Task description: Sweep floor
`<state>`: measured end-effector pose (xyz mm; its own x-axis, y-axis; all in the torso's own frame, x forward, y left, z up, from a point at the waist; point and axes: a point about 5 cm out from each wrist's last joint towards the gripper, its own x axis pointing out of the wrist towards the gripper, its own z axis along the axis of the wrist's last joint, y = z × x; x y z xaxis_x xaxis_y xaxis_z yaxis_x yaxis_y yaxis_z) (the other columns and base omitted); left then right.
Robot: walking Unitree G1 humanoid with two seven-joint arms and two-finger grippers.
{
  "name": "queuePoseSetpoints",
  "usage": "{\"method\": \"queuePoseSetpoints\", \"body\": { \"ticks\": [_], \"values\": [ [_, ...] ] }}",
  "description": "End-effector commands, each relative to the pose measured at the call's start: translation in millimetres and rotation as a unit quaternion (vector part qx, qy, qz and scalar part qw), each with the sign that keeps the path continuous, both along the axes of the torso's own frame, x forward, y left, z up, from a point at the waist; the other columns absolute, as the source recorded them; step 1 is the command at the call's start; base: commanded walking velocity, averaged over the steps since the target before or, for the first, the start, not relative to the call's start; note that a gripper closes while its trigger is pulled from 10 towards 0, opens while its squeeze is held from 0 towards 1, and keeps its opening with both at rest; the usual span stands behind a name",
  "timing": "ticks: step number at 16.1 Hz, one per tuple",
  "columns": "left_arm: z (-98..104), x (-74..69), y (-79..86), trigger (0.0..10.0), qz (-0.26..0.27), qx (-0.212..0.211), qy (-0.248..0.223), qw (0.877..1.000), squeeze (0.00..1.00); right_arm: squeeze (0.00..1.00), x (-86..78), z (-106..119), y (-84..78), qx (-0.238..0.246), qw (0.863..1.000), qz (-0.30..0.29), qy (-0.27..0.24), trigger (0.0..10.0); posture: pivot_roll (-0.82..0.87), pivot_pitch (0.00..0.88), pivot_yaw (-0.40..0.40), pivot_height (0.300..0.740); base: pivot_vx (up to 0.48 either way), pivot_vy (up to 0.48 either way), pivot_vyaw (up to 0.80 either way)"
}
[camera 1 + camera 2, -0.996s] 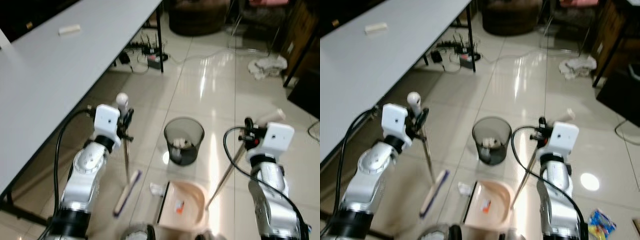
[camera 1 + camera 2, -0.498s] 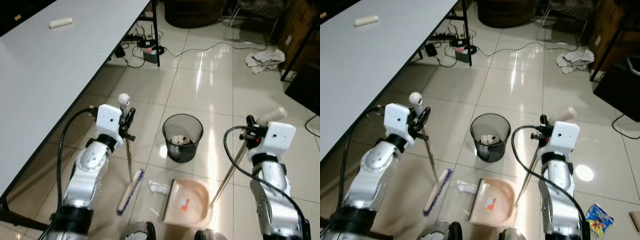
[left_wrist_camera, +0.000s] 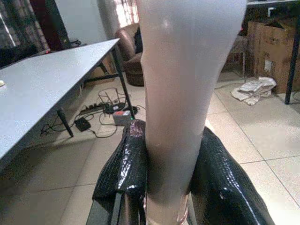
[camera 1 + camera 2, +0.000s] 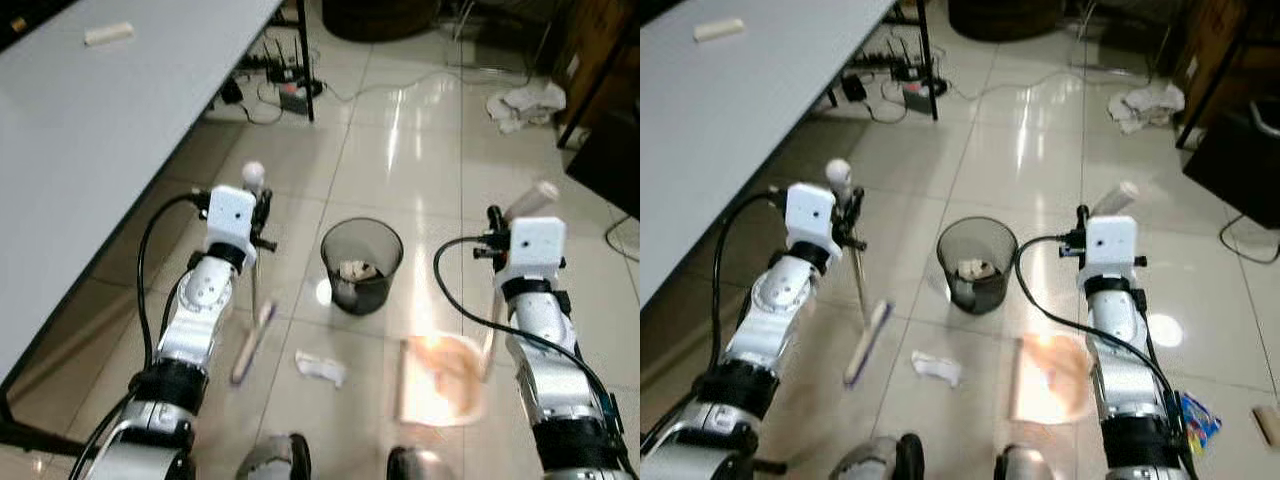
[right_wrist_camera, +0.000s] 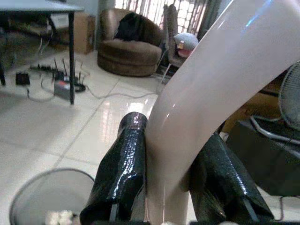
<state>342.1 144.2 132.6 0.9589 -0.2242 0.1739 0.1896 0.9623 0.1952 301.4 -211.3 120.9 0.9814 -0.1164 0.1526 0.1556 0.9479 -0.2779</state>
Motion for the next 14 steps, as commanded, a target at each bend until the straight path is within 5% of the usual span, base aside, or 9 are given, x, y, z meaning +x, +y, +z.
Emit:
{"method": "queuePoseSetpoints", "body": {
  "ticks": [1,9,11,14],
  "values": [
    [3.1,2.8,-3.1,10.0,-0.005,-0.011,-0.014,1.000,0.00,0.00,3.0,0.6,4.1,-0.014,1.000,0.011,-0.016,10.0,0.02,0.272,0.103,0.740,0.000,0.000,0.00],
    [-6.5,-1.2,-5.5,10.0,-0.004,-0.007,-0.038,0.999,0.00,0.00,14.5,9.1,43.1,-0.018,0.991,0.082,-0.106,10.0,0.08,0.349,0.110,0.740,0.000,0.000,0.00],
    [-5.5,1.9,-6.5,10.0,0.003,-0.009,-0.038,0.999,0.00,0.00,17.6,1.6,63.7,-0.008,0.989,0.109,-0.102,10.0,0.10,0.356,0.110,0.740,0.000,0.000,0.00],
    [-4.5,4.6,-11.1,10.0,0.005,-0.005,-0.039,0.999,0.00,0.00,16.8,-10.1,74.0,-0.003,0.990,0.111,-0.089,10.0,0.12,0.361,0.123,0.740,0.000,0.000,0.00]
  ]
}}
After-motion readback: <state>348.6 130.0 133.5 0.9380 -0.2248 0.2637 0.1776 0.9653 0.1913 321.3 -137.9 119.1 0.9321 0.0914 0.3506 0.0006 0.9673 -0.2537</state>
